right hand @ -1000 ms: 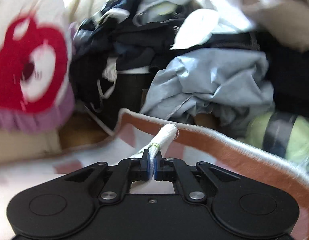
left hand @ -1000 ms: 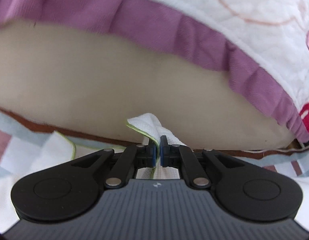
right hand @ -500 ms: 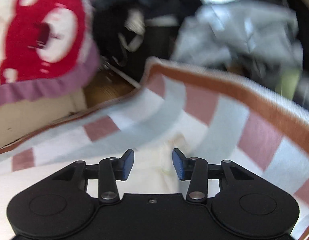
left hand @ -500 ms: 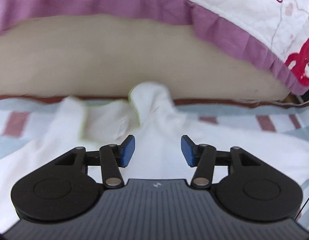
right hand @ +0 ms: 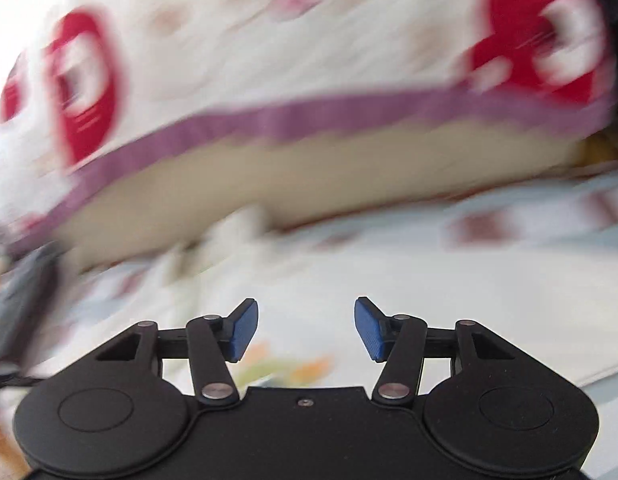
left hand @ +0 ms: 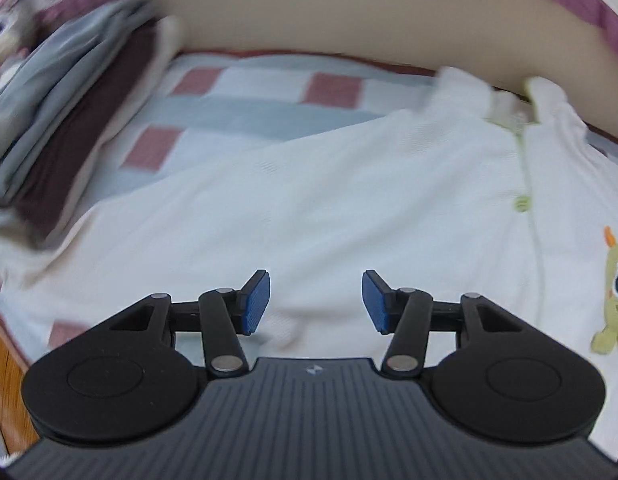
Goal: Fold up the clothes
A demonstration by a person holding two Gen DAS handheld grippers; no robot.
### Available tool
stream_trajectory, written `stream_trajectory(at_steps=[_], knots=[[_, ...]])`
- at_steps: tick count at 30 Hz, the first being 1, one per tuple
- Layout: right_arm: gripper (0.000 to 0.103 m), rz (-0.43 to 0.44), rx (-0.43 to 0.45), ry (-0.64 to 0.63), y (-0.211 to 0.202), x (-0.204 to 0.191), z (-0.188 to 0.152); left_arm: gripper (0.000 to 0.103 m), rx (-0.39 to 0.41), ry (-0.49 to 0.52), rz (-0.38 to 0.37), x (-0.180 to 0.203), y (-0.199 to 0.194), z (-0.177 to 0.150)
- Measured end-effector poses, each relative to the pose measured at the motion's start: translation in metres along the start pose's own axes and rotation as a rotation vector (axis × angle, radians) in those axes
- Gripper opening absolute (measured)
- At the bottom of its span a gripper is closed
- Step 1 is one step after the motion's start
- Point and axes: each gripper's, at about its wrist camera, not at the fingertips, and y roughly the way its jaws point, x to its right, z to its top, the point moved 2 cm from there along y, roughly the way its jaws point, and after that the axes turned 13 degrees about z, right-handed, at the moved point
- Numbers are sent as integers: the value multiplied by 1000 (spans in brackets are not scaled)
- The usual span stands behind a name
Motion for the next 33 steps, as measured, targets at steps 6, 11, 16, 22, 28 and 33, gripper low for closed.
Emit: stream_trajectory(at_steps=[6, 11, 16, 22, 28, 33], knots=[[58, 193, -139, -45, 49, -73, -31, 56, -86, -112, 1, -65, 35, -12], [52, 327, -264, 2, 94, -108, -26, 56, -236, -286, -87, -99, 80, -16], [55, -61, -443, -332, 179, -172, -5, 56, -207, -285, -41, -108, 100, 6], [55, -82, -553, -401, 279, -219, 31, 56, 17, -147, 87, -105, 121, 46], [55, -187, -636, -635, 364, -252, 25, 56, 59, -227, -8, -130, 138, 70], [55, -285, -564, -649, 402, -242, 36, 56, 112, -145, 59, -119, 162, 77]])
